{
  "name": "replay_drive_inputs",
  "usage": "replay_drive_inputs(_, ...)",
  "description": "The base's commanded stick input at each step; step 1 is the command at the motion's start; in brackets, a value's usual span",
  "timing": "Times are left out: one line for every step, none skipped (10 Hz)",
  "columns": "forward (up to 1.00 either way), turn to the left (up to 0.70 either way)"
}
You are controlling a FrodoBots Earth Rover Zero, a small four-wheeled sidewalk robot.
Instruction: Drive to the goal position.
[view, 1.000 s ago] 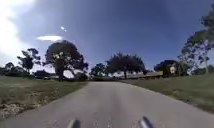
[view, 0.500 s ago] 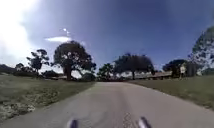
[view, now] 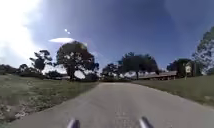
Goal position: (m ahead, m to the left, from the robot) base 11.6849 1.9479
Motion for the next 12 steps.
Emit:
replay_drive_inputs(0.7,0.0)
replay_drive_inputs(0.7,0.0)
replay_drive_inputs(0.7,0.0)
replay_drive_inputs(0.7,0.0)
replay_drive_inputs(0.7,0.0)
replay_drive_inputs(0.7,0.0)
replay_drive_inputs(0.7,0.0)
replay_drive_inputs(0.7,0.0)
replay_drive_inputs(0.7,0.0)
replay_drive_inputs(0.7,0.0)
replay_drive_inputs(0.7,0.0)
replay_drive_inputs(0.7,0.0)
